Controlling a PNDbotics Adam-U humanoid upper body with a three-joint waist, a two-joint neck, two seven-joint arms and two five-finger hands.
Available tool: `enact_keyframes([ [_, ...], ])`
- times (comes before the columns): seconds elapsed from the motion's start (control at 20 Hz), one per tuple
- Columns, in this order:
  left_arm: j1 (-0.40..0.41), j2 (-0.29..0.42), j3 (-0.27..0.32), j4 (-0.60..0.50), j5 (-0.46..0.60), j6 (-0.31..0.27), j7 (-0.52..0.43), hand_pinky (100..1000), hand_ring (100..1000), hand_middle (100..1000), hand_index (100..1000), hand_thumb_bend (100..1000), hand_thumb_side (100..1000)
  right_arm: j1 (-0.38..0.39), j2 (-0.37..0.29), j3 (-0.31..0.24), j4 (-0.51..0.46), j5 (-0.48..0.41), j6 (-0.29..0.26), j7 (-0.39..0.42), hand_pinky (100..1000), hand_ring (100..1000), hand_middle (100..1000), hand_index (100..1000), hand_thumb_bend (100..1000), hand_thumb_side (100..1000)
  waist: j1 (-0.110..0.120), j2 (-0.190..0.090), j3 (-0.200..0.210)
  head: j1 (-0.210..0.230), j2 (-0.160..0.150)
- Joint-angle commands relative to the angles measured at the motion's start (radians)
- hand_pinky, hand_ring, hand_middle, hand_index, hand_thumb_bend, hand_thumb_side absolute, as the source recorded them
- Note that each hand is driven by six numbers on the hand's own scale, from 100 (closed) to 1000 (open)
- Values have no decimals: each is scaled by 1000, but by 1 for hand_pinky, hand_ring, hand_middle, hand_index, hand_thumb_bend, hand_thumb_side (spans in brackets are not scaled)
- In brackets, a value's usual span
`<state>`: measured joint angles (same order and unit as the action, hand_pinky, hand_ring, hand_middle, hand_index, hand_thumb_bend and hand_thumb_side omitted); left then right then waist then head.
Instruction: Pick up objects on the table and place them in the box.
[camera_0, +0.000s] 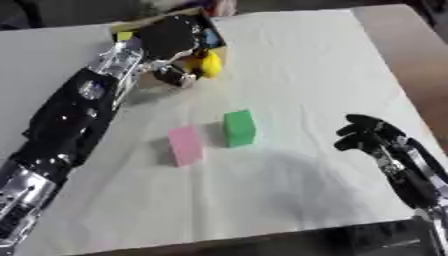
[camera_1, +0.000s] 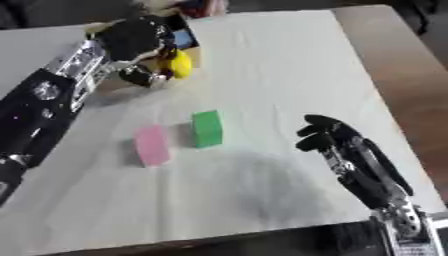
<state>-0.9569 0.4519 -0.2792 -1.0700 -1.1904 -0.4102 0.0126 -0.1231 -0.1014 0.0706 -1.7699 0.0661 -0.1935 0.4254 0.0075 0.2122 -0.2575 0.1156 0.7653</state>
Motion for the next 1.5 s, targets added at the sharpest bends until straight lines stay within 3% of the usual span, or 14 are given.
enact_keyframes([
  [0.05,-31,67,52,-19,96,98,-40,800,698,403,504,100,170,-4,-14,-7,-17,5,-1,-5,693,656,677,863,100,699,0,-21,4,-7,1],
  [0.2,-37,76,96,52,122,210,-43,800,700,420,522,100,178,-2,-15,-6,-16,6,-2,-3,693,655,677,863,100,698,-1,-23,6,-9,-3],
  [0.35,-34,75,121,128,109,275,-31,804,715,477,587,100,195,-2,-16,-7,-16,6,-2,-5,693,655,677,863,100,700,-3,-22,7,-9,-5],
  [0.5,-27,70,125,176,105,277,-39,809,733,526,644,100,203,-2,-16,-7,-16,7,-3,-5,694,656,677,863,100,700,-4,-20,7,-9,-4],
  [0.55,-25,69,125,184,103,271,-43,813,751,583,702,127,208,-2,-16,-7,-16,7,-3,-5,694,655,677,863,100,699,-5,-20,7,-10,-4],
  [0.7,-22,72,121,185,78,264,-51,826,789,695,815,273,220,-2,-16,-9,-16,7,-3,-7,694,655,677,863,100,700,-6,-18,8,-10,-3],
  [0.75,-21,74,120,180,69,265,-53,831,804,736,850,358,225,-2,-16,-9,-15,7,-3,-8,694,656,677,863,100,700,-6,-18,9,-11,-2],
  [0.9,-15,83,119,157,68,265,-60,835,813,766,878,442,216,-1,-16,-10,-16,8,-3,-8,694,656,677,863,100,701,-5,-18,11,-13,-1],
  [1.0,-9,96,114,131,82,257,-67,839,820,783,897,493,213,0,-18,-11,-15,9,-3,-9,694,656,677,863,100,701,-4,-18,14,-15,-1],
  [1.1,1,113,107,91,111,244,-76,842,818,776,878,469,203,0,-19,-12,-15,10,-3,-10,693,656,677,863,100,701,-3,-18,17,-20,-2],
  [1.15,8,123,102,63,136,235,-79,842,809,735,833,413,192,0,-19,-13,-15,11,-3,-11,693,656,677,863,100,701,-2,-18,19,-22,-3],
  [1.2,19,138,92,23,177,213,-85,844,805,712,820,382,190,0,-20,-15,-15,12,-3,-12,693,655,677,863,100,701,-1,-18,20,-25,-3],
  [1.3,48,190,52,-93,245,153,-112,846,808,694,816,401,208,1,-24,-20,-14,15,-2,-16,693,655,677,863,100,700,3,-18,25,-32,-2],
  [1.5,127,321,-33,-374,408,24,-258,848,828,701,822,455,269,3,-33,-25,-14,20,-3,-23,694,656,677,863,100,698,13,-21,32,-39,0],
])
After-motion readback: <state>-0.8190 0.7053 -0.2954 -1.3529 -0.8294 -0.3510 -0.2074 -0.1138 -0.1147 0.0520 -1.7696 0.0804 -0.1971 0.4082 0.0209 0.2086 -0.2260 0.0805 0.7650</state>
